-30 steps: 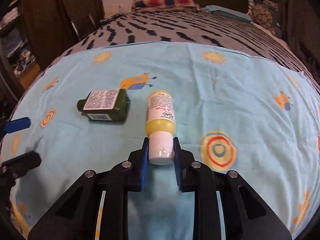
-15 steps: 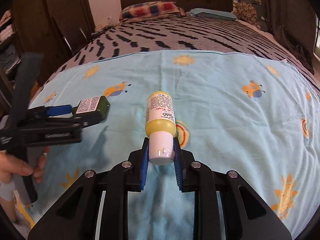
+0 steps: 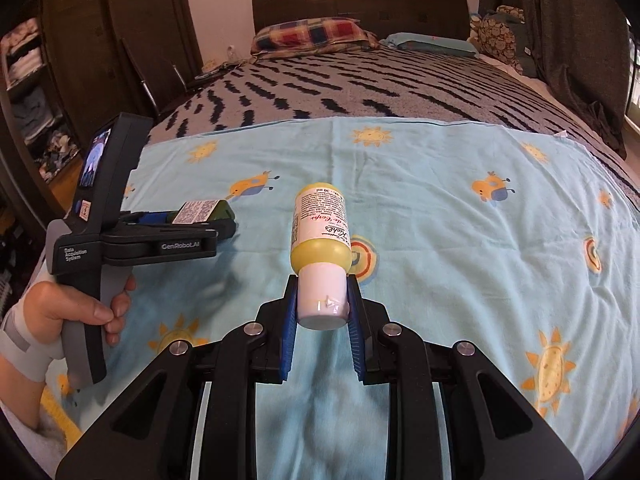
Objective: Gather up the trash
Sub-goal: 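Grasp the green bottle with the left tool while the right tool grasps the yellow-white lotion bottle, then lower both bottles into the bin and open both tools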
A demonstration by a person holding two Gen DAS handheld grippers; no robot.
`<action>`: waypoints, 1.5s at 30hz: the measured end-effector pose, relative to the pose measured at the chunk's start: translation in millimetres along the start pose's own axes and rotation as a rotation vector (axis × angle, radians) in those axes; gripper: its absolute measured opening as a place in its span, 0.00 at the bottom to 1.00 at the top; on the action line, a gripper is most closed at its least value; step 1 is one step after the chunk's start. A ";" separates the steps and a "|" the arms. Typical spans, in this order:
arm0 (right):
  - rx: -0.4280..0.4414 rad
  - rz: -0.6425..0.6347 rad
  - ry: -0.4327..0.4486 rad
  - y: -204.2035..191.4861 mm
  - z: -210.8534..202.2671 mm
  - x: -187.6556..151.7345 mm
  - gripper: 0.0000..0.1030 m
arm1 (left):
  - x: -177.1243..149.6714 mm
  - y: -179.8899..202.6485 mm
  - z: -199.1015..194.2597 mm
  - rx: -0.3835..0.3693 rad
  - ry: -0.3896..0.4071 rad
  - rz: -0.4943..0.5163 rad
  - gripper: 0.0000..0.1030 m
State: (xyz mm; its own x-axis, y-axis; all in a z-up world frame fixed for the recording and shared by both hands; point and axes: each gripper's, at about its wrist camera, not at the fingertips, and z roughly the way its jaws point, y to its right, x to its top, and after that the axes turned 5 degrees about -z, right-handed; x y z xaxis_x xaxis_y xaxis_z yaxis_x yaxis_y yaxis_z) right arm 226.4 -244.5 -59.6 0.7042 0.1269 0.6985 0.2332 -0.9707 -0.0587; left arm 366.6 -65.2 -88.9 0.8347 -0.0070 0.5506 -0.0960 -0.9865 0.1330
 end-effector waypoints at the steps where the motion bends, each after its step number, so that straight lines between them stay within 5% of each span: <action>1: -0.007 -0.004 0.002 -1.8 -5.1 -2.3 0.23 | -4.4 0.2 -8.7 -0.003 0.011 0.014 0.80; 12: 0.020 -0.023 0.048 -31.9 -69.8 -38.6 0.23 | -70.0 -8.2 -111.7 -0.074 0.096 0.123 0.80; 23: 0.133 -0.040 0.038 -68.0 -125.6 -134.5 0.23 | -189.8 -12.1 -191.9 -0.138 0.151 0.272 0.80; 29: 0.186 -0.013 -0.009 -84.5 -139.9 -181.2 0.23 | -253.4 -12.6 -192.8 -0.221 0.087 0.282 0.80; 33: 0.176 0.003 -0.059 -91.5 -137.9 -206.0 0.23 | -285.9 -11.5 -186.3 -0.214 0.050 0.288 0.80; 45: 0.150 0.056 -0.310 -105.1 -71.9 -283.0 0.23 | -347.4 -11.7 -108.8 -0.225 -0.190 0.271 0.80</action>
State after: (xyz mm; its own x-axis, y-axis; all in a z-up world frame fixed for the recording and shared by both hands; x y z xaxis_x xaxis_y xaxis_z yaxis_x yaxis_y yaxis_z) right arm -45.6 -193.0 -199.9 0.8837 0.1522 0.4426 0.2677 -0.9401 -0.2111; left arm 18.7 -33.4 -192.1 0.8462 -0.3127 0.4315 -0.4252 -0.8843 0.1931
